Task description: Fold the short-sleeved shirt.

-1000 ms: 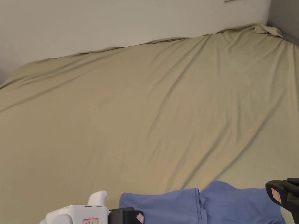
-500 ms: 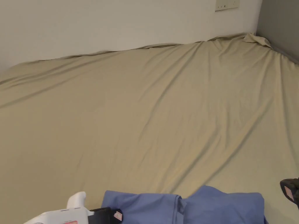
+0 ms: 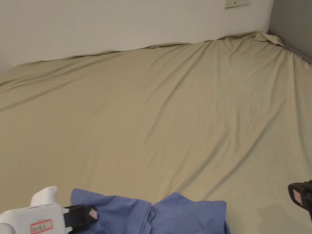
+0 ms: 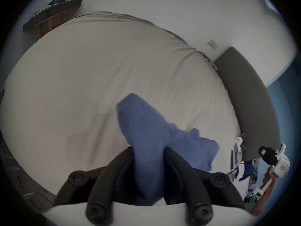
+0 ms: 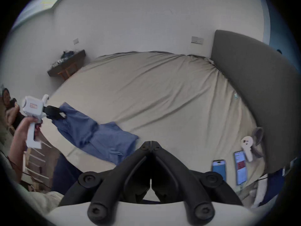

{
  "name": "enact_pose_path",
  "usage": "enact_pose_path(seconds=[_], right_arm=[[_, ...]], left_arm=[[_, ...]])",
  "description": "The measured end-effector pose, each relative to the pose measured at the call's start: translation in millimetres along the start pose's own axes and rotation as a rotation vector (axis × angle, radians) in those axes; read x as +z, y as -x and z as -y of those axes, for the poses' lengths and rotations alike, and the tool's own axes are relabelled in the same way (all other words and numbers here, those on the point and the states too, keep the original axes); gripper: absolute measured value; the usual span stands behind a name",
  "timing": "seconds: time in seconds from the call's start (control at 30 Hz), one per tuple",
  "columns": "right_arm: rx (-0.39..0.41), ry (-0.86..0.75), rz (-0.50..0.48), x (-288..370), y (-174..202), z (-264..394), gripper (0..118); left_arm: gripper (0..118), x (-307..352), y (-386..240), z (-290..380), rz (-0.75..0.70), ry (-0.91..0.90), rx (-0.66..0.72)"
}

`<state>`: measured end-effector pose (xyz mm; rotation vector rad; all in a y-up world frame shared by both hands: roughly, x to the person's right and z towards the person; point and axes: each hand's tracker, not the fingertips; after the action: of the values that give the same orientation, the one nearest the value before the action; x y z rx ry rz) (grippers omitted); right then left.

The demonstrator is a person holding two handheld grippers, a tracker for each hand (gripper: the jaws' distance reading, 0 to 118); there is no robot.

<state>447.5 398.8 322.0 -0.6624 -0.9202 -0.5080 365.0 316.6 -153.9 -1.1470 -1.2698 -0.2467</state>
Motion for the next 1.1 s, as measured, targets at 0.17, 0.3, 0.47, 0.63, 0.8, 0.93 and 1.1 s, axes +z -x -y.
enact_pose_path(seconds=[0.17, 0.3, 0.47, 0.63, 0.8, 0.93, 1.1], right_arm=[[0.038, -0.002, 0.011, -8, 10, -5, 2], [0.037, 0.004, 0.001, -6, 9, -3, 2], [0.016, 0.011, 0.027, -3, -1, 4, 2], [-0.004, 0.024, 0.033, -2, -9, 10, 2], [-0.013, 0.024, 0.027, -1, -17, 13, 2], [-0.035, 0.021, 0.022, -5, -23, 14, 2], [-0.033, 0.023, 0.009, -11, -18, 12, 2]], left_arm=[[19, -37, -88, 28, 0.108, 0.067, -0.095], [19, -87, -144, 52, 0.157, 0.168, -0.138], [19, -136, -193, 84, 0.120, 0.226, -0.302], [88, -170, -191, 106, 0.150, 0.188, -0.357], [116, -101, -166, 86, 0.427, 0.032, -0.161], [54, -74, -114, 64, 0.262, -0.036, -0.057], [2, -108, -117, 73, 0.219, 0.032, -0.122]])
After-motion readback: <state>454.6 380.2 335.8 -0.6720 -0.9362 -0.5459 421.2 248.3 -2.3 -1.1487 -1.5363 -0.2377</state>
